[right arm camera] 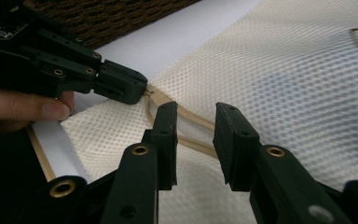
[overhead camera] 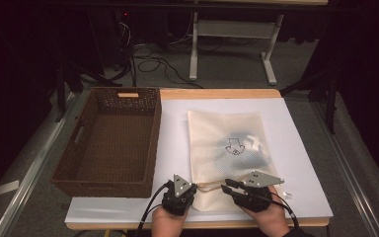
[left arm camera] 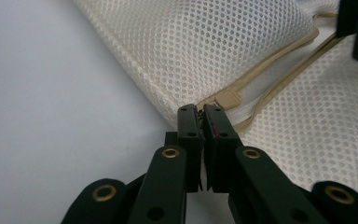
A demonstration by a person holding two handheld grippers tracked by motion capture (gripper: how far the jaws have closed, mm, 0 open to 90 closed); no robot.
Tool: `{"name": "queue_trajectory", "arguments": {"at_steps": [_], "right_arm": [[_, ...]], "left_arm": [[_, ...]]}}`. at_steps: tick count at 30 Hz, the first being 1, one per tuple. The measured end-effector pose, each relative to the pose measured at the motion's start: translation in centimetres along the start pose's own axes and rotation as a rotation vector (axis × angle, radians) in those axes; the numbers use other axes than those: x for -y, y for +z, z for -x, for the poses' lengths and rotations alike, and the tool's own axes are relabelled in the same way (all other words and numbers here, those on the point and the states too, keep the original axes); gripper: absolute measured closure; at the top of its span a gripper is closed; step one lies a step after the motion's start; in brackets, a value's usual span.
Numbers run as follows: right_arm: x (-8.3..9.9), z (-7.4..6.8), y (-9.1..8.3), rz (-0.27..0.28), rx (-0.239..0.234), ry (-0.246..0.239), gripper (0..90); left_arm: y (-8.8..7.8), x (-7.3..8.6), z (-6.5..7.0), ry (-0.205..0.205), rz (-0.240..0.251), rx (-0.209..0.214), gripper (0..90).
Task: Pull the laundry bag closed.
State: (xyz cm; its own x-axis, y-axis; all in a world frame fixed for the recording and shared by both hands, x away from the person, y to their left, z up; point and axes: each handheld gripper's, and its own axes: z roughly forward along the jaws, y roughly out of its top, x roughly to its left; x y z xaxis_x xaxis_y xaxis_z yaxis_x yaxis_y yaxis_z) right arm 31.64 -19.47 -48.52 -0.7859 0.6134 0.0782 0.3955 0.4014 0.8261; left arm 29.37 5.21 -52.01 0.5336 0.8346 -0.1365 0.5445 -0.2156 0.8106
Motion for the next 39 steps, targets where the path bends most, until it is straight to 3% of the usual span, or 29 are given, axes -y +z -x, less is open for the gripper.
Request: {"name": "queue_trajectory", "arguments": {"at_steps": [9, 16, 32, 39], "right_arm": [[-0.2, -1.0, 2.1, -0.027, -0.051, 0.006, 71.0], [-0.4, -1.3, 3.1, -0.040, -0.066, 0.012, 71.7], [-0.4, -1.6, 3.6, -0.043, -0.084, 0.013, 81.1], [-0.4, -1.9, 3.7, -0.058, -0.067, -0.010, 82.0]], "left_arm": [[-0.4, -0.3, 0.9, 0.062, 0.056, 0.020, 86.2], [-0.6, -0.2, 1.2, 0.098, 0.071, 0.023, 86.2], [-0.4, -0.2, 1.5, 0.114, 0.063, 0.020, 85.8], [0.0, -0.2, 1.4, 0.088, 0.034, 0.028, 83.9]]}}
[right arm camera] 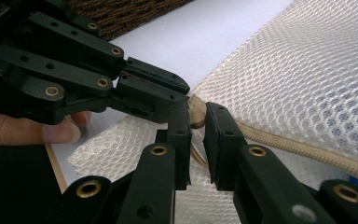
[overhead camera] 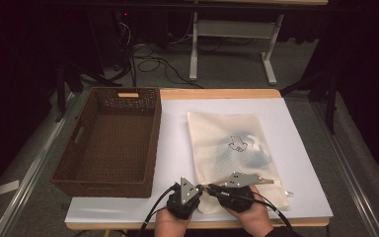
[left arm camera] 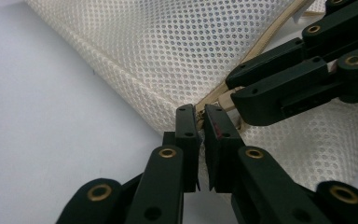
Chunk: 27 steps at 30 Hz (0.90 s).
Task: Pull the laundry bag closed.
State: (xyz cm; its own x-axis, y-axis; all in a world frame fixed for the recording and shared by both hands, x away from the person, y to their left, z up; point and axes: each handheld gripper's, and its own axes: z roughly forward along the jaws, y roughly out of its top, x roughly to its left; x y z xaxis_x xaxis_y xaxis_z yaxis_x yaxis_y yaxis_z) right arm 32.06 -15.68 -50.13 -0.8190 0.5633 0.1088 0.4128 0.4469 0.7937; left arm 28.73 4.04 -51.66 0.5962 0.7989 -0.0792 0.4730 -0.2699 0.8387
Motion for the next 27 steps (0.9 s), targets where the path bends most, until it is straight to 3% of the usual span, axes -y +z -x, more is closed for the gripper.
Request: {"name": "queue_trajectory", "arguments": {"at_steps": [1, 6, 8, 14, 18, 21, 24, 27], "right_arm": [[0.0, 0.0, -0.1, 0.000, 0.000, -0.002, 87.7], [0.0, -0.2, -0.2, 0.005, 0.006, -0.013, 87.9], [0.0, -0.2, -0.3, 0.011, 0.009, -0.016, 87.9], [-0.2, -0.2, -0.9, 0.034, 0.013, -0.012, 88.1], [-0.1, -0.3, -1.0, 0.034, 0.014, -0.021, 88.1], [0.0, -0.4, -1.0, 0.025, 0.011, -0.018, 87.7], [0.1, -0.3, -0.8, 0.020, 0.014, -0.018, 87.2], [0.2, -0.3, -0.7, 0.024, 0.017, -0.011, 86.2]], "left_arm": [[0.0, 0.0, -0.1, -0.005, -0.004, 0.004, 82.2], [0.1, 0.1, -0.1, -0.007, -0.020, 0.016, 79.7], [0.2, 0.2, -0.4, -0.034, -0.028, 0.031, 75.1], [0.4, 0.2, -1.1, -0.101, -0.030, 0.088, 72.6], [0.4, 0.3, -1.6, -0.175, -0.044, 0.154, 82.6], [0.3, 0.3, -1.6, -0.155, -0.039, 0.151, 84.9], [0.0, 0.1, -1.2, -0.107, -0.017, 0.098, 85.4], [-0.2, 0.0, -0.8, -0.069, -0.001, 0.074, 85.5]]}}
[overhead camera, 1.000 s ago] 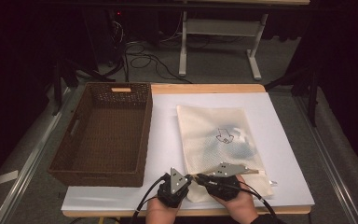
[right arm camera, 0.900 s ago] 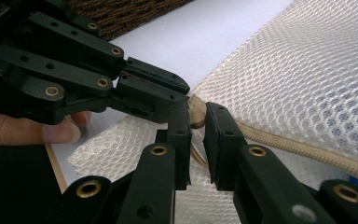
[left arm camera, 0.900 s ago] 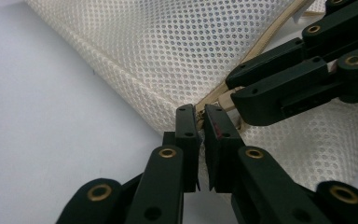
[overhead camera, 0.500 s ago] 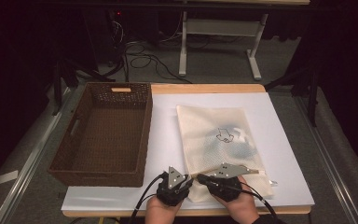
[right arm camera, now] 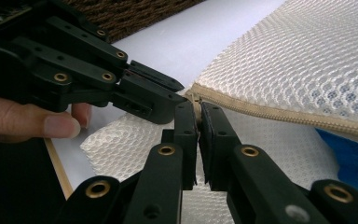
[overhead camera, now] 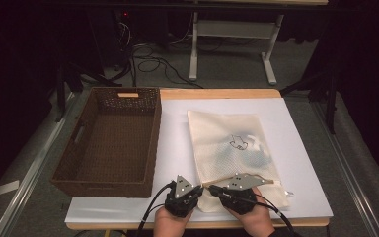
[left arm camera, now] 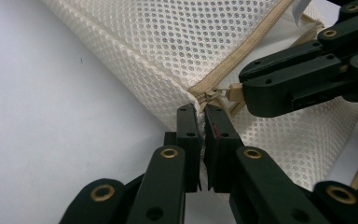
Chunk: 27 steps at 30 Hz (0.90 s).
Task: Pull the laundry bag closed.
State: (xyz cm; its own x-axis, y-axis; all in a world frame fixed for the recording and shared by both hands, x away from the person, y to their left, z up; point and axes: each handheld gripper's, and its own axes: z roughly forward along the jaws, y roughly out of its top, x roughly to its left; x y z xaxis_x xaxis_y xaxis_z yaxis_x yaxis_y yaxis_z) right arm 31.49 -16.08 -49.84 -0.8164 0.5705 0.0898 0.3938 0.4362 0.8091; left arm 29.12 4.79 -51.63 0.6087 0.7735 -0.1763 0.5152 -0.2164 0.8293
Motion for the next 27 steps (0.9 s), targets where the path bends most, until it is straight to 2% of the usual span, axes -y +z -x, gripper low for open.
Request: {"name": "queue_trajectory", "arguments": {"at_steps": [5, 8, 17, 20, 27], "right_arm": [[-0.1, 0.0, 0.1, 0.005, -0.001, 0.001, 84.7], [-0.1, -0.1, 0.1, 0.003, 0.003, -0.004, 86.3], [-0.4, 0.1, -0.6, 0.024, 0.032, -0.003, 88.2], [-0.4, 0.1, -0.6, 0.025, 0.028, 0.004, 88.2], [-0.2, 0.2, -0.6, 0.021, 0.031, -0.002, 88.2]], "left_arm": [[0.1, 0.0, 0.4, 0.035, -0.003, -0.002, 85.6], [0.1, -0.1, 0.6, 0.041, -0.001, -0.003, 85.6], [-0.7, -0.6, 0.5, 0.025, 0.059, -0.007, 86.8], [-0.8, -0.6, 0.4, 0.031, 0.055, -0.005, 86.8], [-0.9, -0.6, 0.3, 0.015, 0.054, 0.005, 86.8]]}}
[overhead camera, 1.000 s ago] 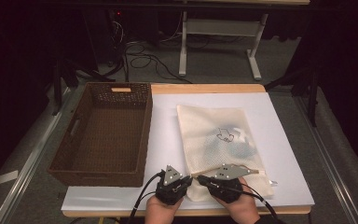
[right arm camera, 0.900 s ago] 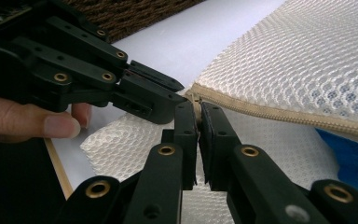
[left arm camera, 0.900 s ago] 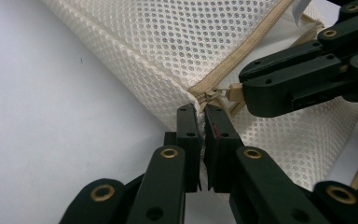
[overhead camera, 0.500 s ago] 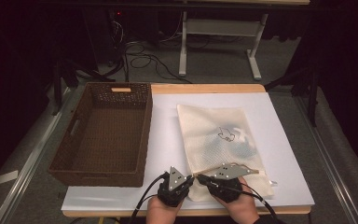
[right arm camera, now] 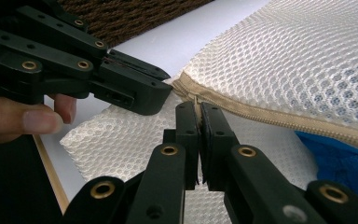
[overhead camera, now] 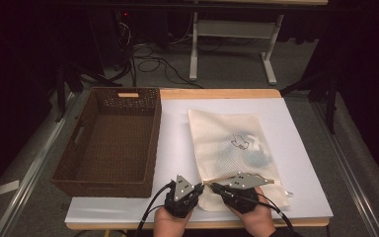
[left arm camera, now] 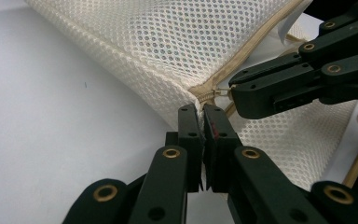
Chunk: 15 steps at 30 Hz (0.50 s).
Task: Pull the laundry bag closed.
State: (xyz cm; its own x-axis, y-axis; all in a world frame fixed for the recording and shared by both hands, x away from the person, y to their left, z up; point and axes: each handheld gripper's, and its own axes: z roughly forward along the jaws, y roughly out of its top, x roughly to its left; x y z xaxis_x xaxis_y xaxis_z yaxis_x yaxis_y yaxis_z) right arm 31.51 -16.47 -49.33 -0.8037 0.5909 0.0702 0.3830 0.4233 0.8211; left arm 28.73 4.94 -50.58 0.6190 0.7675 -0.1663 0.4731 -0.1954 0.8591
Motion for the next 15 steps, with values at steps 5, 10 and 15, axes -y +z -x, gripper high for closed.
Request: {"name": "queue_trajectory", "arguments": {"at_steps": [5, 10, 15], "right_arm": [[0.00, -0.03, 0.05, -0.003, -0.005, 0.002, 88.3], [-0.06, -0.17, -0.03, -0.004, -0.002, 0.012, 88.3], [0.01, -0.21, -0.07, -0.003, -0.009, 0.003, 88.3]], "left_arm": [[-0.23, -0.03, -0.01, 0.004, -0.002, 0.002, 86.9], [-0.36, -0.10, 0.17, -0.017, 0.002, 0.009, 86.5], [-0.18, -0.14, -0.09, -0.049, 0.005, 0.020, 82.3]]}}
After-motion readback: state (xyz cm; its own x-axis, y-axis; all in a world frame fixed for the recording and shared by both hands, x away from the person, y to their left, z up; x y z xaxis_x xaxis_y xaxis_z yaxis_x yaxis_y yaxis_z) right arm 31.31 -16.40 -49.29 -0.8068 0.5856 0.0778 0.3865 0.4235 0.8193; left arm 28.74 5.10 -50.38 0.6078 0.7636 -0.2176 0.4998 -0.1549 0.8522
